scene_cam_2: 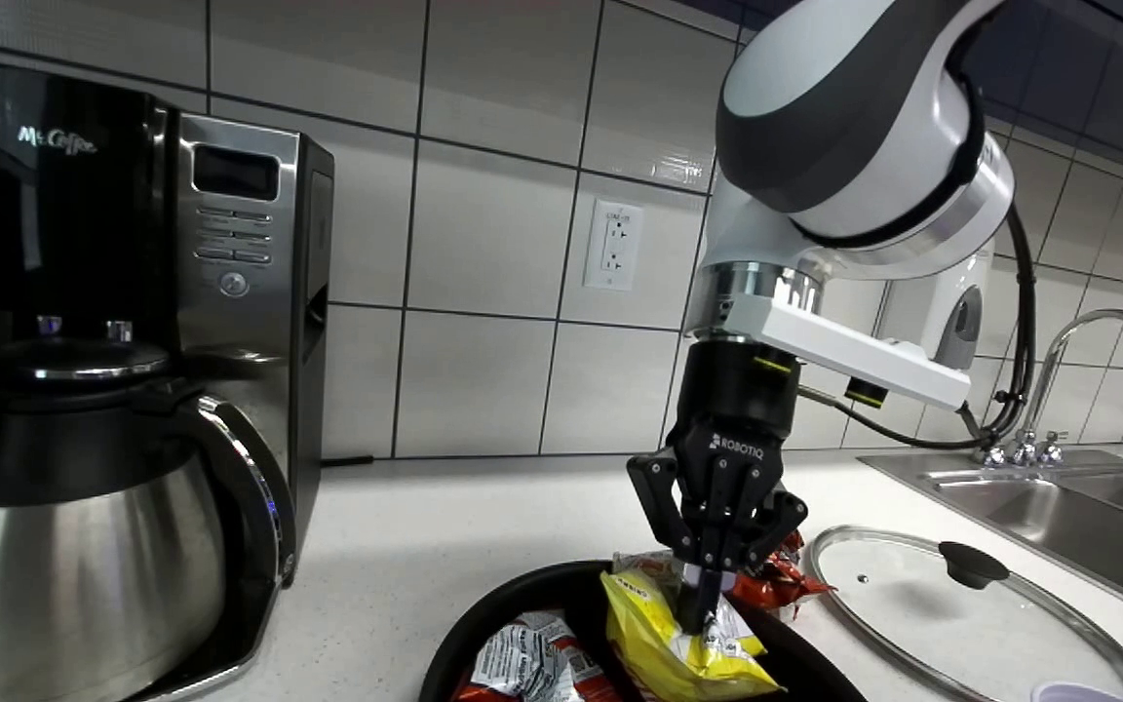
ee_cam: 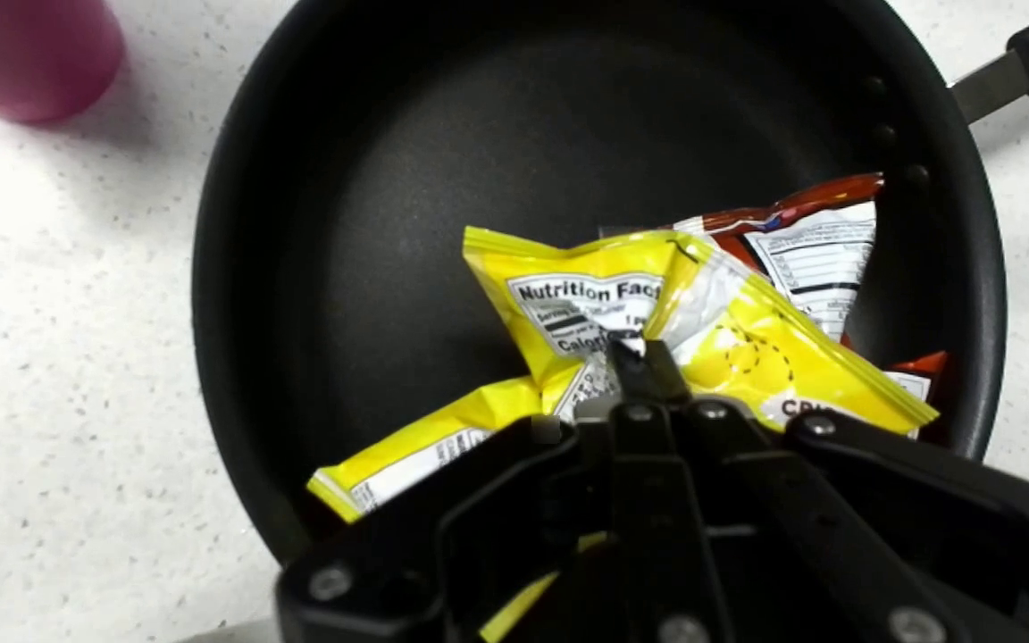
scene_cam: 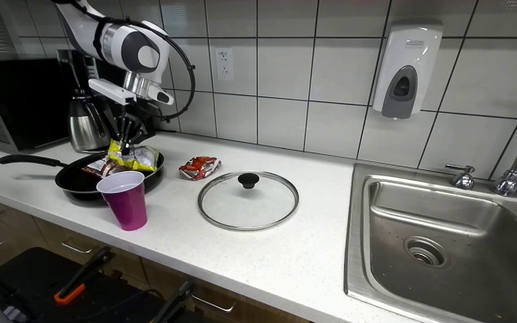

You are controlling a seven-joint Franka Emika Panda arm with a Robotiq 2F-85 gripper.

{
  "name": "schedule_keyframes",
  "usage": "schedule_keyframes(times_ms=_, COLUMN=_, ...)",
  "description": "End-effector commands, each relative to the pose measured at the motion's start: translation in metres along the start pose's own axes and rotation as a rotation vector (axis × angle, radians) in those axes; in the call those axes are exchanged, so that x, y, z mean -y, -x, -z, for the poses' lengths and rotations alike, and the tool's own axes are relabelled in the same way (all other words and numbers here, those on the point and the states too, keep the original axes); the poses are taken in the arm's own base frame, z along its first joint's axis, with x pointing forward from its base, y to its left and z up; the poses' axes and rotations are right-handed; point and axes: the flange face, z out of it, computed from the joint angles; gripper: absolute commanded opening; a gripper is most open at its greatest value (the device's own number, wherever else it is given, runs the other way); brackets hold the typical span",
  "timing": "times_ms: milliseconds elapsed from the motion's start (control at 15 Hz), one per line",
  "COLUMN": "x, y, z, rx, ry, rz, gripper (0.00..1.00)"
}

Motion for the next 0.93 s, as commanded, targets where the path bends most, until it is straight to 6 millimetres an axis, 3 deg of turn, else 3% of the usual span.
schedule_keyframes(times_ms=0, x=-0.002, y=0.000, z=-0.009, rx=0.052, ry=-0.014, rz=0.001, gripper=0.00)
schedule_keyframes(times_ms=400, x=-0.017, y=-0.009, z=-0.024, rx=0.077, ry=-0.005, rz=-0.044, gripper=0.00)
schedule_keyframes(times_ms=867, x=-0.030, y=-0.022, z=-0.017, rx=0.043, ry=-0.010, rz=-0.083, gripper=0.00)
